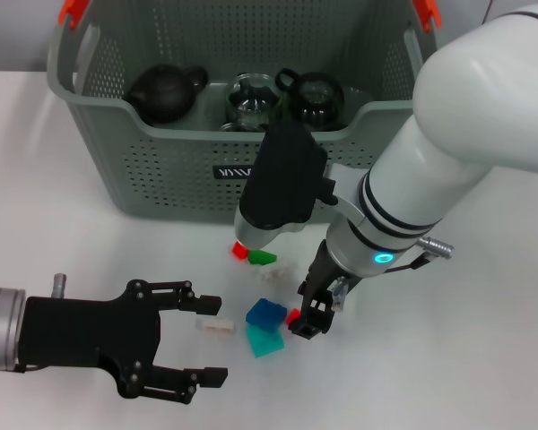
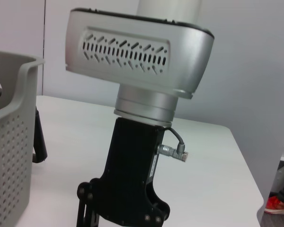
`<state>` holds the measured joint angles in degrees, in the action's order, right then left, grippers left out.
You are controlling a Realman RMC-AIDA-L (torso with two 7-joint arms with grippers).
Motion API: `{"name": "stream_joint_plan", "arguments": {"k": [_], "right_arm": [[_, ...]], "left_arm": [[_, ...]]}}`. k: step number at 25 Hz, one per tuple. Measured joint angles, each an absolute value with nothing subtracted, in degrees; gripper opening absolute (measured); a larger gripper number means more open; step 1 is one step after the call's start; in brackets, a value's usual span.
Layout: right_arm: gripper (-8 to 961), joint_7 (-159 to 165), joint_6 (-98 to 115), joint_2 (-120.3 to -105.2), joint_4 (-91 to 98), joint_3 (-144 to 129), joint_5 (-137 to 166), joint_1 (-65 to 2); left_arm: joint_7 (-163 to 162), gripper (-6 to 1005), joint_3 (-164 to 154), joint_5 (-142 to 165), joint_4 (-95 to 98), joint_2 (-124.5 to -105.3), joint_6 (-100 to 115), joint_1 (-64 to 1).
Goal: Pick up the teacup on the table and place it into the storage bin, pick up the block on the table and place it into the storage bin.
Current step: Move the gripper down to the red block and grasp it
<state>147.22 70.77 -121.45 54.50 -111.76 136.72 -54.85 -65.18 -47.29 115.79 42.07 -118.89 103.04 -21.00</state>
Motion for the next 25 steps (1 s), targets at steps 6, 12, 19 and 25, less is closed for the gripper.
{"name": "stream_joint_plan", "arguments": {"k": [6, 12, 19, 25], "right_arm": [[558, 147.22, 68.74, -121.55, 52.83, -112.58, 135.25, -55.09], [508, 147.21, 67.96, -121.56, 52.25, -113.15, 134.79, -55.03], [504, 147.22, 67.7, -121.56, 51.47, -113.59, 134.79, -55.08], [455, 147.22, 66.66, -121.56, 51.39, -115.14, 134.68, -55.11]], "left_arm": [[-65.08, 813, -47.29, 115.84, 42.1, -118.91, 103.19, -21.01], [-65.04, 813, -47.29, 115.85, 42.1, -118.92, 103.44, -21.09], [-65.03, 813, -47.29, 115.84, 41.88, -118.92, 103.46, -21.1], [-65.03, 813, -47.29, 115.76, 41.8, -118.92, 103.59, -21.1]]}}
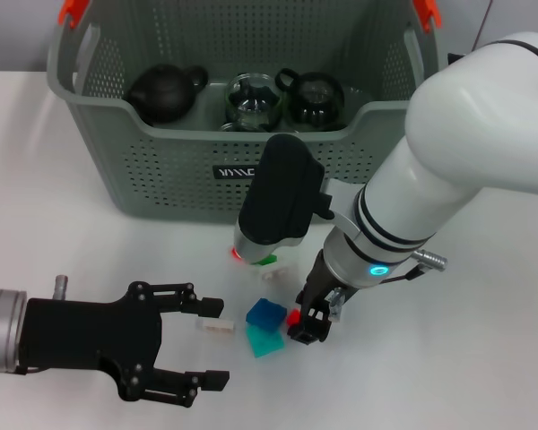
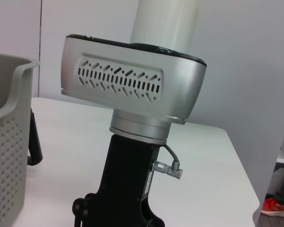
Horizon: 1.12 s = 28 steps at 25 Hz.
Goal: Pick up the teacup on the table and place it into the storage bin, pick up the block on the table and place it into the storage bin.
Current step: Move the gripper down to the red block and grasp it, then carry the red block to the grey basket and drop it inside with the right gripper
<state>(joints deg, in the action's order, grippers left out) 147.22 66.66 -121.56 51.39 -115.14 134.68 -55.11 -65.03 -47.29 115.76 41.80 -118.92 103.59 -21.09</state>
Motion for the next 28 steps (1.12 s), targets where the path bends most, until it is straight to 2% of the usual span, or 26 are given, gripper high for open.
{"name": "stream_joint_plan", "arguments": {"k": [5, 13, 18, 28], "right_arm": [[415, 147.26, 66.59, -121.53, 51.41, -115.26, 134.04, -55.19], [412, 147.29, 66.6, -121.53, 51.46, -115.31, 134.03, -55.2], [232, 147.3, 66.68, -121.55, 51.48, -115.32, 134.03, -55.3], [201, 147.51, 67.3, -121.36, 51.91, -115.23, 134.03, -55.37]], "left_arm": [[-65.04, 813, -47.29, 115.75, 41.75, -118.92, 103.62, -21.1], [-65.04, 813, -47.16, 115.66, 41.75, -118.92, 103.54, -21.1], [-65.03, 813, -46.79, 115.69, 41.74, -118.92, 103.59, -21.09], [-65.04, 813, -46.67, 115.8, 41.75, -118.92, 103.73, -21.1]]}}
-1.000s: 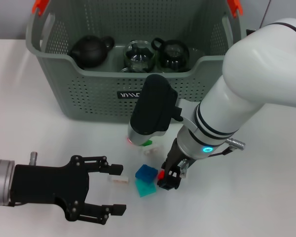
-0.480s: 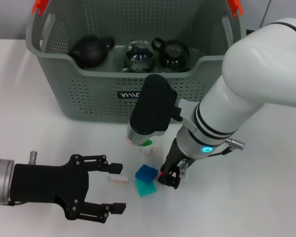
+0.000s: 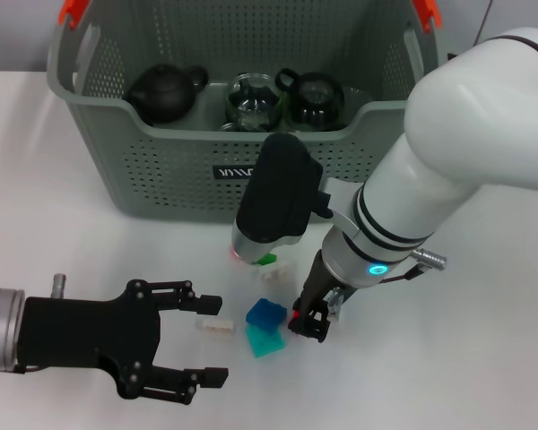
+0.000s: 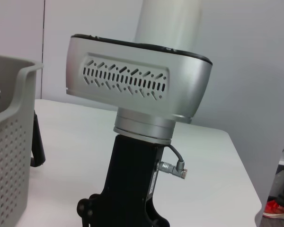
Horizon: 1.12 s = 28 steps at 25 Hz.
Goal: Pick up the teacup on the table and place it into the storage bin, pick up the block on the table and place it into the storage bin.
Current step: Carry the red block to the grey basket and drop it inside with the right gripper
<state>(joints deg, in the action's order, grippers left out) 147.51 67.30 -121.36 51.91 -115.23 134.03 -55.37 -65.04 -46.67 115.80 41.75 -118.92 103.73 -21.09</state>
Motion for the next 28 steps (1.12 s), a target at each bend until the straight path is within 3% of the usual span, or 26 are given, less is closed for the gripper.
{"name": "stream_joint_plan", "arguments": {"k": [9, 18, 28], "right_arm": [[202, 147.77, 74.6, -120.35, 57.4, -109.47, 136.12, -53.26], [206, 146.36, 85.11, -120.28, 77.05, -93.47, 140.15, -49.33], [219, 144.61, 81.46, -120.23, 81.11, -78.41, 140.79, -54.55]], "left_arm": [[-65.04, 813, -46.23, 115.85, 42.08, -118.91, 104.33, -21.03], [-64.74, 813, -45.16, 115.88, 42.14, -118.83, 104.6, -21.0], [-64.25, 813, -45.08, 115.66, 42.05, -118.82, 104.57, -21.07]]}}
